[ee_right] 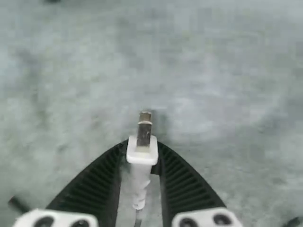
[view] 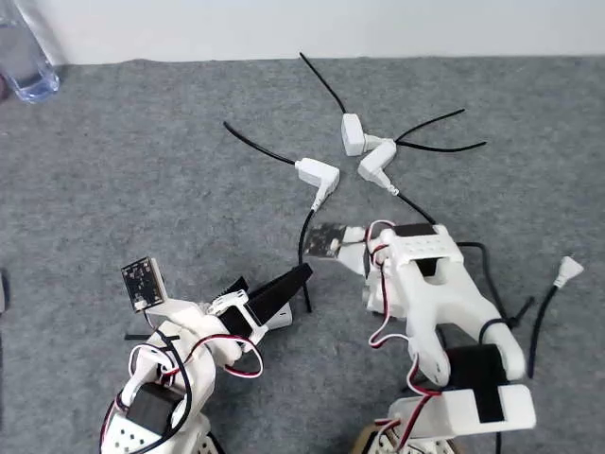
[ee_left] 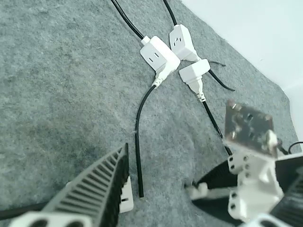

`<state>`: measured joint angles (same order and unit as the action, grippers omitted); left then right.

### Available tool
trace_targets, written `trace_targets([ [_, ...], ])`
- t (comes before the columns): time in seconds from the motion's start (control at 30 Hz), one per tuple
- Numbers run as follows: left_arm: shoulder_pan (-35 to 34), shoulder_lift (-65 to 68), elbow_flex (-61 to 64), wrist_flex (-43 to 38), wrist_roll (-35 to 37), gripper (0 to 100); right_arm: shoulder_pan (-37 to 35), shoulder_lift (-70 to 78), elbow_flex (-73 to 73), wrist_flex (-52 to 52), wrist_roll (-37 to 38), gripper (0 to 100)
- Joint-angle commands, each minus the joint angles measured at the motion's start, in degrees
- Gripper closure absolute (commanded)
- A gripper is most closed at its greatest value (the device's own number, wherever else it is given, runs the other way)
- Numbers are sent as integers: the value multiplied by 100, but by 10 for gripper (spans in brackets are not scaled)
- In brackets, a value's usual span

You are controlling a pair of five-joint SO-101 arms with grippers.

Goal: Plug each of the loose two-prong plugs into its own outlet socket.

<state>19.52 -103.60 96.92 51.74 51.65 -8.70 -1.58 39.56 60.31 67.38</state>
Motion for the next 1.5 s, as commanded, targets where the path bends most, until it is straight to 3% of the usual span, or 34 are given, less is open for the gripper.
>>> trace_targets([
  [0.0,-9,-35,-48,35,-35,516,-22,-22,-545,980,633,988],
  [0.17,-9,-35,-48,35,-35,516,-31,40,-1090,2782,2541,988],
  [0.3,9,-35,-48,35,-35,516,-22,48,-1459,3398,3068,987],
  [0.37,18,-35,-48,35,-35,516,-57,57,-1468,3284,2971,987],
  [0.5,18,-35,-48,35,-35,516,-268,48,-1442,2527,1574,982],
  [0.57,18,-35,-48,35,-35,516,-365,40,-1380,2246,1257,968],
  [0.83,9,-35,-48,35,-35,516,-549,40,-1222,1789,1231,753],
  [1.47,-387,-53,-48,35,-35,516,-505,-171,-1670,2378,1222,757],
])
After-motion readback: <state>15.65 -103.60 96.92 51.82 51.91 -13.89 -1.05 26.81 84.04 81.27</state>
